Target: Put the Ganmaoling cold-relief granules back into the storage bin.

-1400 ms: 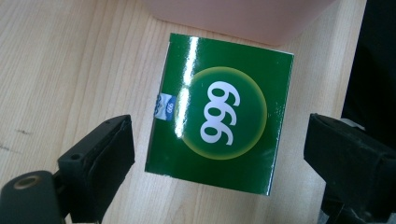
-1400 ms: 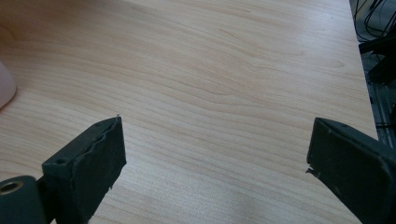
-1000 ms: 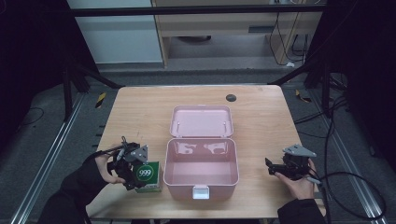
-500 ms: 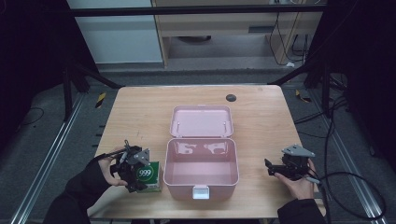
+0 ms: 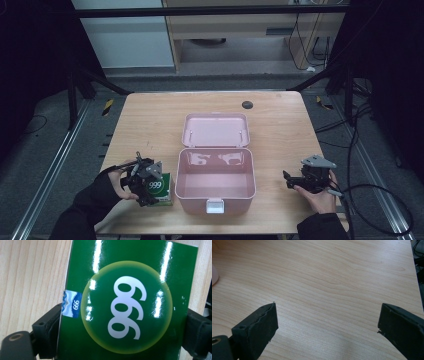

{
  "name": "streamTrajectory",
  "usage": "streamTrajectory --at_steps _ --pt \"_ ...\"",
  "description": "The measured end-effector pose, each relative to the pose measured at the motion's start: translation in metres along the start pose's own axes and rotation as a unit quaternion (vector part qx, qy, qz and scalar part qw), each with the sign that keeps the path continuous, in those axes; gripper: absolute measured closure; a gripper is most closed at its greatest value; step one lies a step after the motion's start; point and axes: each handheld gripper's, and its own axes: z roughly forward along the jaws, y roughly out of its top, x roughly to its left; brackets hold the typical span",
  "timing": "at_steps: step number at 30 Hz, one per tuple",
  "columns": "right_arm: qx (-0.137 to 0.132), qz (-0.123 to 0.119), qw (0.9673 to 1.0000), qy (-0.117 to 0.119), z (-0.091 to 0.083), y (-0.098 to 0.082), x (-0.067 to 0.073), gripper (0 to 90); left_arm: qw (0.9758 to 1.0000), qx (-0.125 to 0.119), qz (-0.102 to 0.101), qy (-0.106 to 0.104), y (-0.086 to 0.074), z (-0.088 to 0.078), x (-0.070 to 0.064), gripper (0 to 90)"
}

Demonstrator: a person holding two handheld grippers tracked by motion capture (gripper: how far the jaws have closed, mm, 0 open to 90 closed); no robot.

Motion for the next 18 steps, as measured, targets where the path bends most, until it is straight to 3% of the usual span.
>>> streamTrajectory --at_steps 12,18 --pt "0.001 -0.001 1.0000 0.003 0.000 0.000 0.001 3.5 0.9999 0.012 0.006 0.001 0.004 -0.006 -0.005 13.7" --pt "-0.001 -0.002 1.0000 0.001 0.000 0.000 0.000 3.5 0.9999 0.006 0.006 0.014 0.003 -0.025 -0.007 13.8"
